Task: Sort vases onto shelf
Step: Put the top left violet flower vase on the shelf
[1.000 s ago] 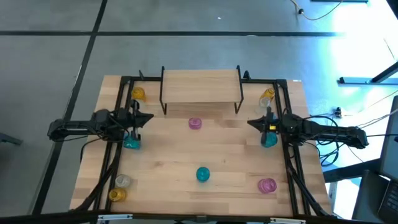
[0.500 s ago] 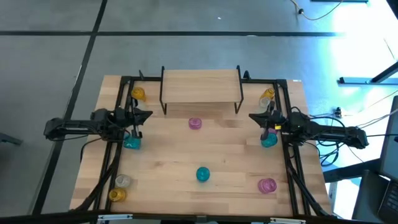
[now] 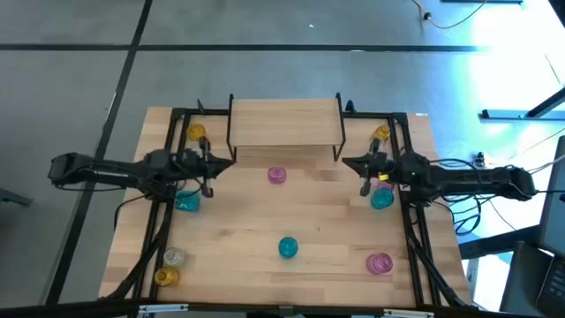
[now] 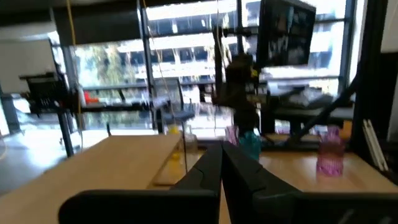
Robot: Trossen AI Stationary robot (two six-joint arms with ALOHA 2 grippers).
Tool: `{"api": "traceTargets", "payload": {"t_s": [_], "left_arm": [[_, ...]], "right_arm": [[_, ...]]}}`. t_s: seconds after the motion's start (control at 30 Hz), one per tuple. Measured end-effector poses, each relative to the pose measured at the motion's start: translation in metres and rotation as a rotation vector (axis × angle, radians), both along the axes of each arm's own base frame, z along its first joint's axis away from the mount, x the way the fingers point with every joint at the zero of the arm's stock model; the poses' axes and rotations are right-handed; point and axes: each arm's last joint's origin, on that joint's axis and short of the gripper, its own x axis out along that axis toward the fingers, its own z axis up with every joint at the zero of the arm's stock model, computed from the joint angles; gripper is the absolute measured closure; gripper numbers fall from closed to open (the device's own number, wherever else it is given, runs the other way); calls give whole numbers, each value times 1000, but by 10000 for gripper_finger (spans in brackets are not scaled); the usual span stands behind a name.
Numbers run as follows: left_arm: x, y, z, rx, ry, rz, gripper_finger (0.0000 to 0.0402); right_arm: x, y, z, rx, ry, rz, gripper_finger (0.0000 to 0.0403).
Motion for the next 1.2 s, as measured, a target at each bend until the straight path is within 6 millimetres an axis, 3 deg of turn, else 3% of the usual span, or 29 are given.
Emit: {"api": "traceTargets", "payload": {"t_s": [0.2,0.43,0.77,1.2], "left_arm": [[28,-4,4,-10,81,-11,399],[56,-5,16,16,122,-13,399],[75,-7,22,22,55,-71,399],[76,-6,26,-18,-13,-56,399]], "right_arm": [[30,-1,29,-121,-22,50,402],[51,-3,36,-192,-15,65,402],[53,-2,35,-202,-11,116,402],[53,-2,39,-185,-64,121,402]]}}
